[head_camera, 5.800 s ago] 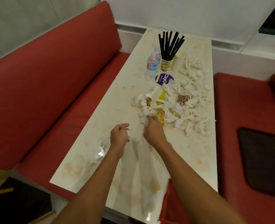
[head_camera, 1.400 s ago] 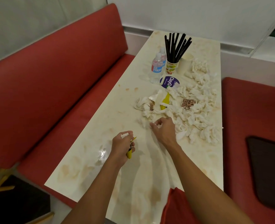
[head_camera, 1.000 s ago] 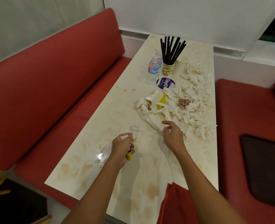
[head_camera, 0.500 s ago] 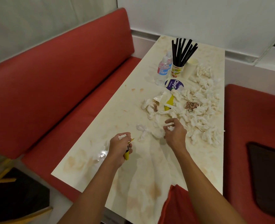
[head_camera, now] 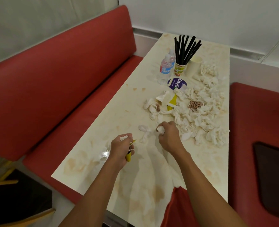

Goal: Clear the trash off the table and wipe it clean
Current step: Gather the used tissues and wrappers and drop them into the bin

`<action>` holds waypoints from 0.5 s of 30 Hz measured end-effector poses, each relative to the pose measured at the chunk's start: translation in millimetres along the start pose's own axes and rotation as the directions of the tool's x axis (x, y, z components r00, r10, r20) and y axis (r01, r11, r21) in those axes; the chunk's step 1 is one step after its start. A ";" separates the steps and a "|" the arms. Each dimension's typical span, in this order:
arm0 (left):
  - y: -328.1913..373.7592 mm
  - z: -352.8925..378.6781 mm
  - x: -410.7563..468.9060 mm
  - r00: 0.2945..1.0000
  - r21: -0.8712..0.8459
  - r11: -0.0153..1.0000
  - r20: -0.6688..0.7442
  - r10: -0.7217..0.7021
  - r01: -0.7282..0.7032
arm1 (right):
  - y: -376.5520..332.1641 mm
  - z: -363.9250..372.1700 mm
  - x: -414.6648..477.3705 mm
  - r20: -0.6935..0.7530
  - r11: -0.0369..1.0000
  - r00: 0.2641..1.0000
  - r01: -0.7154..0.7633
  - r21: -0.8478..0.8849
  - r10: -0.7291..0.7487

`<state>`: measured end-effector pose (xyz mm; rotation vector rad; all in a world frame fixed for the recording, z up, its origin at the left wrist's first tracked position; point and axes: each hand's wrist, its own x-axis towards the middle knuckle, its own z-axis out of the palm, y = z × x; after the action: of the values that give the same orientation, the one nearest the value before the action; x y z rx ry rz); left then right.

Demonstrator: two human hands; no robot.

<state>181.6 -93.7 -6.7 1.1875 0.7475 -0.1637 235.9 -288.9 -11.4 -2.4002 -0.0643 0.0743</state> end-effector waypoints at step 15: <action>7.9 -51.7 -21.1 0.998 0.055 0.997 -0.025 0.055 -0.053 | -30.9 43.5 6.9 0.271 0.967 0.962 0.067 -0.246 0.002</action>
<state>146.9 -50.5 3.5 1.2628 0.7375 -0.1239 238.9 -236.4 -22.9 -2.6279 -0.2545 0.4006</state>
